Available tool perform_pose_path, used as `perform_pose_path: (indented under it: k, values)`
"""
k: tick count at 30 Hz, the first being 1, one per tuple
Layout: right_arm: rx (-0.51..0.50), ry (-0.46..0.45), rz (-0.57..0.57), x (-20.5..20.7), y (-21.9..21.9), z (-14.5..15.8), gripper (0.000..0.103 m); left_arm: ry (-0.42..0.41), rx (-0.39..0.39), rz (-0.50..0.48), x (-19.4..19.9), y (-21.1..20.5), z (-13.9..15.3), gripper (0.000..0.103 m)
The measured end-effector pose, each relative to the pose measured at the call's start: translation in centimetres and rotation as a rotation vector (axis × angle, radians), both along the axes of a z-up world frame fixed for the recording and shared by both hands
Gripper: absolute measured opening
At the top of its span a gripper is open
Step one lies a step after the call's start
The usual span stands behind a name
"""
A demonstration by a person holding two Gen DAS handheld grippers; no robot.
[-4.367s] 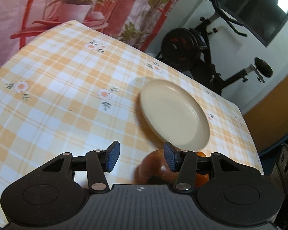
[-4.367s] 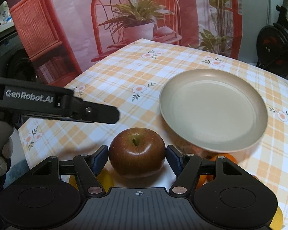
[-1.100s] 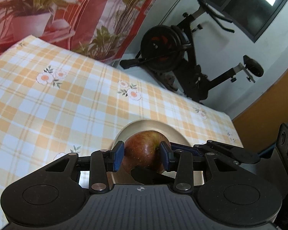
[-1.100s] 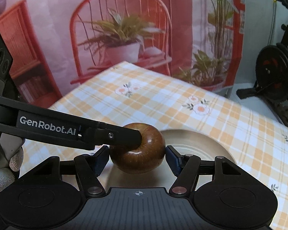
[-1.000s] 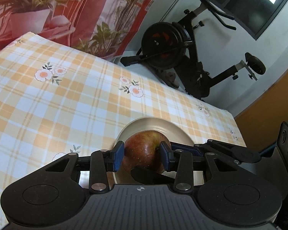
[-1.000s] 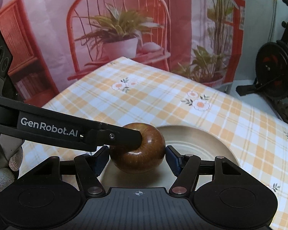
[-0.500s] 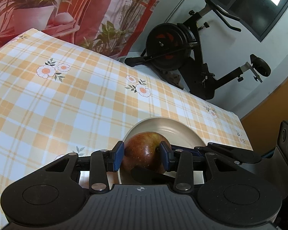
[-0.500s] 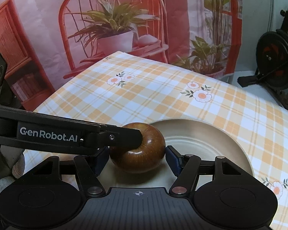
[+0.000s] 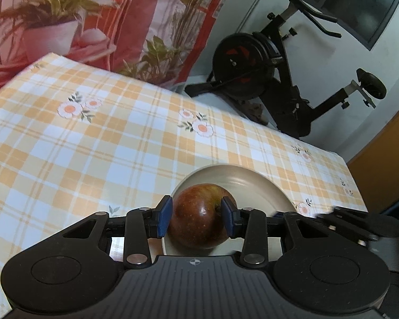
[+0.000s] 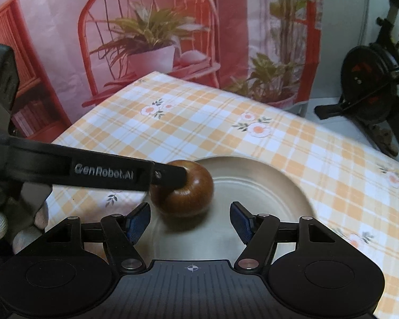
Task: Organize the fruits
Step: 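Carry the red apple onto the beige plate and open the right tool, then move the right tool to the green apple and close on it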
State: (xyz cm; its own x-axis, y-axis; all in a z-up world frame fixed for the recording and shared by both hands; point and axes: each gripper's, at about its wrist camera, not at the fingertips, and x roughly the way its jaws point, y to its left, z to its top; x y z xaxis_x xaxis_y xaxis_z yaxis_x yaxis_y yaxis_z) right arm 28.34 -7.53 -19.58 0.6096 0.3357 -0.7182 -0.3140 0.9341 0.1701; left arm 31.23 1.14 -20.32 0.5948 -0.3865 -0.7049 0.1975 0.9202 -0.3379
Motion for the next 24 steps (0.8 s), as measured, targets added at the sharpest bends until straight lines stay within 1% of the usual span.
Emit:
perform_pose_path:
  k: [3, 6, 11, 14, 19, 24]
  values:
    - [-0.014, -0.045, -0.037, -1.8, -1.5, 0.7, 0.063, -0.025, 0.013, 0.008, -0.9, -0.2, 0.8, 0.042]
    - [0.000, -0.096, -0.078, -4.0, -3.3, 1.2, 0.063, -0.049, 0.039, 0.008, -2.2, -0.6, 1.6, 0.042]
    - [0.044, -0.217, -0.164, -8.5, -6.4, 1.1, 0.063, -0.104, 0.095, 0.011, -5.0, -1.0, 2.7, 0.042]
    - [0.077, -0.296, -0.218, -11.4, -8.0, 0.5, 0.063, -0.130, 0.109, 0.018, -6.9, -1.1, 3.0, 0.042]
    - [0.096, -0.333, -0.265, -15.1, -9.1, -1.0, 0.063, -0.155, 0.131, 0.023, -9.8, -1.6, 3.0, 0.042]
    - [0.148, -0.319, -0.284, -17.7, -9.6, -2.0, 0.063, -0.169, 0.120, 0.022, -12.5, -2.0, 3.0, 0.042]
